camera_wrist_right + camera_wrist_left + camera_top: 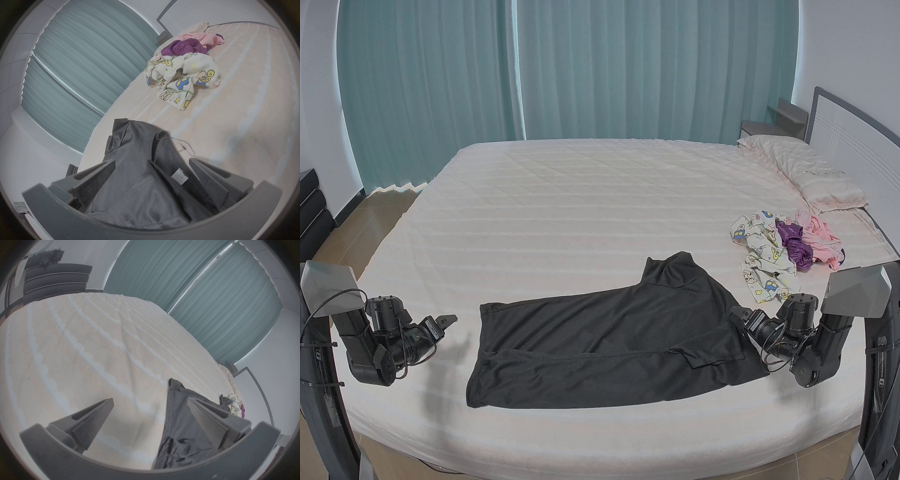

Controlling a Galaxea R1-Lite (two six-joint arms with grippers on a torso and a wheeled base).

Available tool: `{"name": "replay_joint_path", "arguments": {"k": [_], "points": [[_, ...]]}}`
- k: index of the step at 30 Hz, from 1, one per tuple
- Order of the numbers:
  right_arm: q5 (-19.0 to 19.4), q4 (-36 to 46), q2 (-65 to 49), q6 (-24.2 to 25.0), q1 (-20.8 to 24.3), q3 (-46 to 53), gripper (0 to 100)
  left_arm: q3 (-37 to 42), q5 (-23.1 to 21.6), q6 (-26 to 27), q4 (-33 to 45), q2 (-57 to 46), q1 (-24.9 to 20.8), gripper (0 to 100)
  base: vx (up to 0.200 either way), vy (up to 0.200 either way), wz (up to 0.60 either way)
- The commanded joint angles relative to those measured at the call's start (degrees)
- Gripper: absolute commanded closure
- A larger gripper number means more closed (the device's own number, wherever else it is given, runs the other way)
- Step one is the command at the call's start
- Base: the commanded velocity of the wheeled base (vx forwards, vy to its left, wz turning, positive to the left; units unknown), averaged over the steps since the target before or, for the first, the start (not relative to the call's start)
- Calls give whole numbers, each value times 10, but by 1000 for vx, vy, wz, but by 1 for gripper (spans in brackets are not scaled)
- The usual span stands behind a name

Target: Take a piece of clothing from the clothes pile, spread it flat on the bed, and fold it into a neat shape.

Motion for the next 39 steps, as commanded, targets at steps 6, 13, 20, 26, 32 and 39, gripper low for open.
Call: {"name": "replay_joint_path", "arguments": {"k": [6,13,20,26,32,39], "points": [[0,0,-2,0,0,1,0,-9,3,-13,0,6,-3,0,0,0,0],[0,-5,0,0,1,1,0,-25,9,-72,0,4,-6,0,0,0,0],[-1,-7,0,0,2,2,0,-25,9,-72,0,6,-7,0,0,0,0],[0,-8,1,-1,3,5,0,-25,23,-72,0,9,-17,0,0,0,0],[0,-8,1,0,3,4,0,-25,34,-74,-3,9,-18,0,67,0,0],[0,-8,-1,-1,4,5,0,-24,36,-73,-4,14,-28,0,200,0,0]]}}
